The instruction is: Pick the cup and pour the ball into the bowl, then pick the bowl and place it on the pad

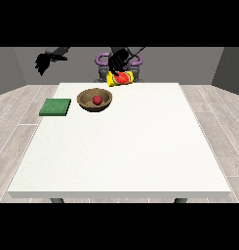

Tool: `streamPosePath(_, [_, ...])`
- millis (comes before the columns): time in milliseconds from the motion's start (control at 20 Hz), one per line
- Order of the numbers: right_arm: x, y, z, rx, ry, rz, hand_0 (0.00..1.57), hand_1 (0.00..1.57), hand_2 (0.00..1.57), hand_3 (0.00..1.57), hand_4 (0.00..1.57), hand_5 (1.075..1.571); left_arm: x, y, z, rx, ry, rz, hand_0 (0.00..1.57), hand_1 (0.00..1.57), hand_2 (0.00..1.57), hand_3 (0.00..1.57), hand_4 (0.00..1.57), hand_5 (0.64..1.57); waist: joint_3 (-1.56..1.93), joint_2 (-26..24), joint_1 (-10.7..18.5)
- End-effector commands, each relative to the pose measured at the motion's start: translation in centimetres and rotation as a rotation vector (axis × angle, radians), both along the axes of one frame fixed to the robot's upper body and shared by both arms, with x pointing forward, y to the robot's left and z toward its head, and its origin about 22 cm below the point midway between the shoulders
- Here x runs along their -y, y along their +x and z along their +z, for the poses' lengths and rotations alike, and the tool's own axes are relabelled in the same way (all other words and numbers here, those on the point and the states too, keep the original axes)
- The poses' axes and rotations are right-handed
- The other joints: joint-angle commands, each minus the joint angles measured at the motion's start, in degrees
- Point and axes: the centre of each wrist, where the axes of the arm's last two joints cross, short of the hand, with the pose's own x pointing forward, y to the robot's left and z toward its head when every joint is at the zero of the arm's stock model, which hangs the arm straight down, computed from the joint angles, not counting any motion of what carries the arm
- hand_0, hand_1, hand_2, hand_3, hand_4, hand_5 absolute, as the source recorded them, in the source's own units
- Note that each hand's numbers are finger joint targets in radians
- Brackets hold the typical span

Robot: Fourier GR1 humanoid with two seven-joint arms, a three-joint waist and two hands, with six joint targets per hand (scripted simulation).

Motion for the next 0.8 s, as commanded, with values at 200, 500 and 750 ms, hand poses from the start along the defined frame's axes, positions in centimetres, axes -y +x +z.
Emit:
streamPosePath(200, [1.2, -2.3, -1.1, -0.027, 0.012, -0.070, 0.00, 0.00, 0.00, 0.00, 0.10, 1.565, -4.5, 0.5, 1.1, -0.087, -0.983, 0.265, 1.17, 1.17, 1.44, 1.27, 1.46, 1.170, -0.55, 0.3, 4.4])
streamPosePath(500, [-2.4, 0.9, 0.2, 0.052, 0.026, -0.011, 0.00, 0.00, 0.00, 0.00, 0.33, 1.568, -7.2, -2.1, -1.5, -0.161, -1.628, 0.354, 0.00, 0.00, 0.00, 0.00, 0.00, 1.541, -1.34, 8.6, 2.5])
streamPosePath(750, [-7.4, 2.9, 0.0, 0.064, 0.031, -0.056, 0.00, 0.00, 0.00, 0.00, 0.25, 1.571, -8.2, -3.9, -0.9, -0.299, -1.923, 0.093, 0.00, 0.00, 0.00, 0.00, 0.00, 1.563, -0.55, 10.3, 5.6])
